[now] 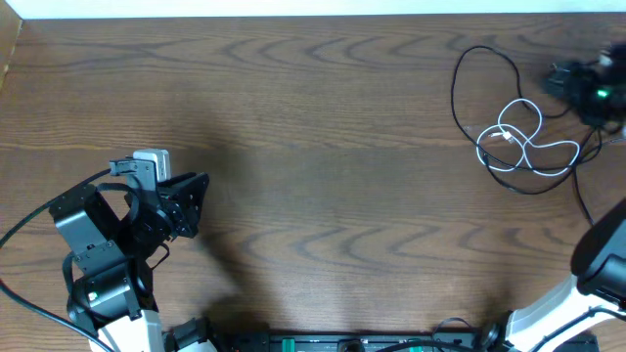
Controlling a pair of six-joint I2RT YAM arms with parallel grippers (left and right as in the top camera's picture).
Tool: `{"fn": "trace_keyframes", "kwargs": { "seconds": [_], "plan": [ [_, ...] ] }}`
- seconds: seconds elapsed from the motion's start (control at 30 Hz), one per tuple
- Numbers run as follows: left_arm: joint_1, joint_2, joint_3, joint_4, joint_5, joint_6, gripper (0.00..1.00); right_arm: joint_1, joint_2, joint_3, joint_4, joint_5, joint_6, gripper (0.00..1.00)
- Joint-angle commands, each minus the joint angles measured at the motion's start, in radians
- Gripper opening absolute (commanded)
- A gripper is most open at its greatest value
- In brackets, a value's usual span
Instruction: Untangle cables
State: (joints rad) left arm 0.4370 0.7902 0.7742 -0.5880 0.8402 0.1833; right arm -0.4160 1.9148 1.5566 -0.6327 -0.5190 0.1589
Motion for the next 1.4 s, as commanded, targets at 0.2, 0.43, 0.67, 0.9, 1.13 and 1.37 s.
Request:
{"fn": "trace_keyframes", "kwargs": {
  "seconds": [0.2, 0.43, 0.67, 0.9, 1.13, 1.37],
  "plan": [
    [0.004, -0.001, 0.006, -0.011, 0.016, -0.001, 0.24, 0.331, -0.012, -0.011, -0.04, 0.285, -0.198, 0.41],
    [0.004, -0.001, 0.006, -0.014, 0.016, -0.001, 0.24, 0.471, -0.012, -0.015, -0.047, 0.375, -0.202, 0.01],
    [0.004, -0.001, 0.006, -0.038, 0.016, 0.0, 0.24, 0.515, 0.019, -0.07, -0.029, 0.507, -0.059, 0.01],
    [0.004, -0.001, 0.006, -0.037, 0.016, 0.0, 0.24, 0.51, 0.095, -0.106, -0.014, 0.599, -0.037, 0.69],
    [0.004, -0.001, 0.006, -0.041, 0.016, 0.0, 0.24, 0.507, 0.153, -0.107, 0.035, 0.663, -0.135, 0.72],
    [0.004, -0.001, 0.006, -0.041, 0.016, 0.0, 0.24, 0.492, 0.228, -0.107, 0.059, 0.705, -0.143, 0.62]
  ]
}}
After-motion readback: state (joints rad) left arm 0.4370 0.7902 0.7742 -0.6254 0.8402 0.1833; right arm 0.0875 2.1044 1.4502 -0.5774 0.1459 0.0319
